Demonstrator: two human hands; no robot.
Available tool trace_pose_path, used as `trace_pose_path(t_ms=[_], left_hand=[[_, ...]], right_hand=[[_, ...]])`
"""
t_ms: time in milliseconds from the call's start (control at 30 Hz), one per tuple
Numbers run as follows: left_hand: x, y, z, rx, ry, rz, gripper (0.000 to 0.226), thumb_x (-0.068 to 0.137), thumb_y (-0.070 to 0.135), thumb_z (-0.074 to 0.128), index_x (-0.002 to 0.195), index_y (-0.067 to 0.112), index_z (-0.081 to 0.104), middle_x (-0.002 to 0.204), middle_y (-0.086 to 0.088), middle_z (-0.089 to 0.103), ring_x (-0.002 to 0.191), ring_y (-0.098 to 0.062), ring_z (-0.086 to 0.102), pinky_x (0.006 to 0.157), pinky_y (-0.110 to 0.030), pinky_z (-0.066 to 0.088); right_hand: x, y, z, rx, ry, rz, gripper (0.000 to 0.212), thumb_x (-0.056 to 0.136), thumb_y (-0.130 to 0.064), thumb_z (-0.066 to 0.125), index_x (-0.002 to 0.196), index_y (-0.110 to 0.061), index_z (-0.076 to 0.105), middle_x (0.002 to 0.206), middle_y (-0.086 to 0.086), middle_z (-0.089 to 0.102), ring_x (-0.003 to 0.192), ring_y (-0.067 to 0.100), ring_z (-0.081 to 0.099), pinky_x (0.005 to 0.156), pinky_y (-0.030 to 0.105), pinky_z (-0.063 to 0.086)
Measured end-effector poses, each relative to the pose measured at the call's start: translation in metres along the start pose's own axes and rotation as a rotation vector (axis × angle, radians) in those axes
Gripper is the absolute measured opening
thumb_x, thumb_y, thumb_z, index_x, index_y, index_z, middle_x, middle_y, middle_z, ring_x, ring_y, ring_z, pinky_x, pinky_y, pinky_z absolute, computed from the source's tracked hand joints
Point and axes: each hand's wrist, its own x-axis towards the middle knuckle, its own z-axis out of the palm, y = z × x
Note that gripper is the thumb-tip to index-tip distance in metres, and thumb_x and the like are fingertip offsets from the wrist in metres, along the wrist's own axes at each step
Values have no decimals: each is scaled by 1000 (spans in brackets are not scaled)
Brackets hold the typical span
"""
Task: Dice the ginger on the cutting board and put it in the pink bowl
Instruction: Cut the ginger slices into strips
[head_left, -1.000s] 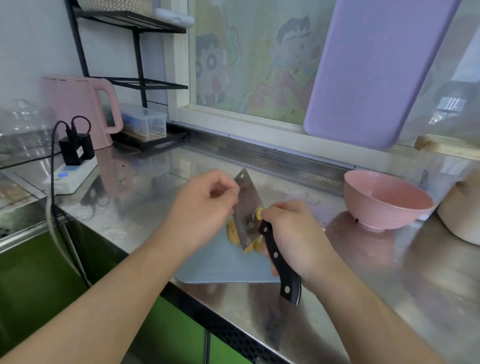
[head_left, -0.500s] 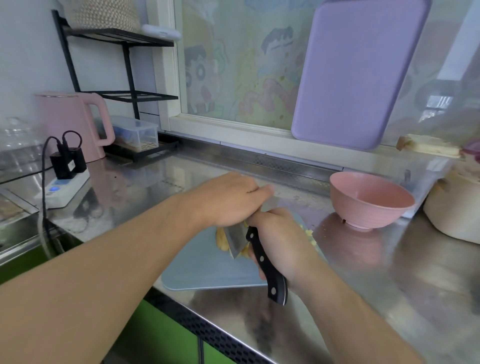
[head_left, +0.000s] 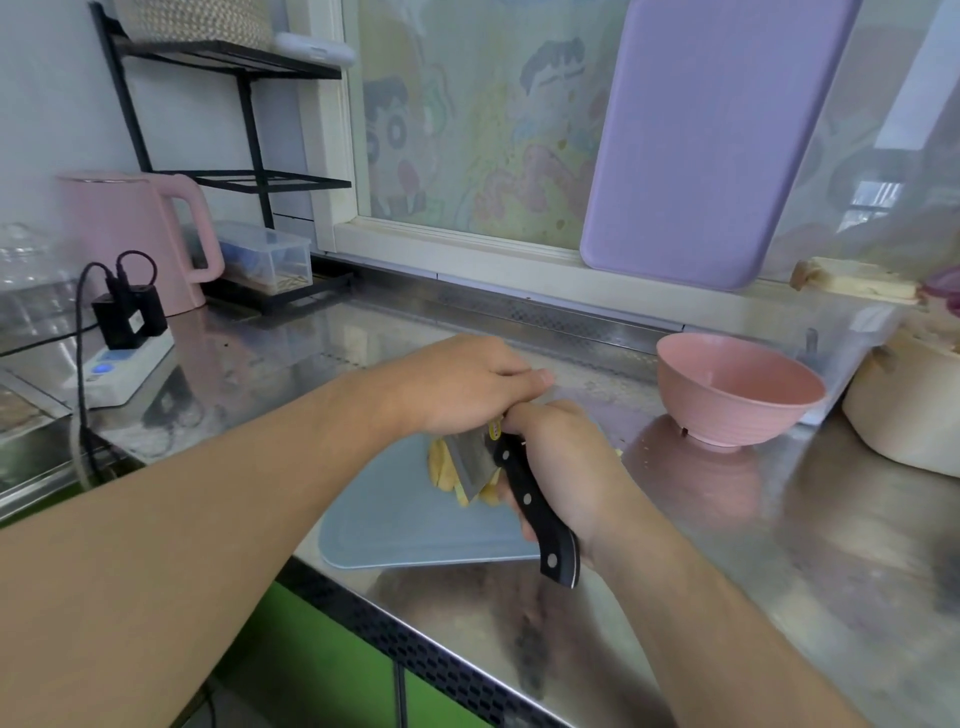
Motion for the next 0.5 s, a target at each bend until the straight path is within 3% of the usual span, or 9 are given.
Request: trace_pose_path(t_ms=[100,333,500], left_hand=[[0,-1,0,-65,12,20,60,106,51,50,59,15,46,55,9,42,54,-11,40,62,-33,34],[1,-3,1,120,-13,-27,77,105,63,39,46,14,43,40,7,38,39,-8,36,57,-33,35],[0,-2,2,253,28,-39,81,105,67,27,48,13,45,49,-3,45,54,-18,44,61,-36,34]], right_hand=[[0,1,0,11,2,-6,21,92,-17,52,84,0,63,58,20,56,35,23,48,41,23,40],[-2,-2,-2,4,-18,-2,19,93,-14,52,81,-3,62,59,16,55,35,21,48,40,22,40],[-2,-3,-5,-6,-22,-7,17,92,-15,53,86,-1,61,56,14,55,34,20,49,40,24,40]])
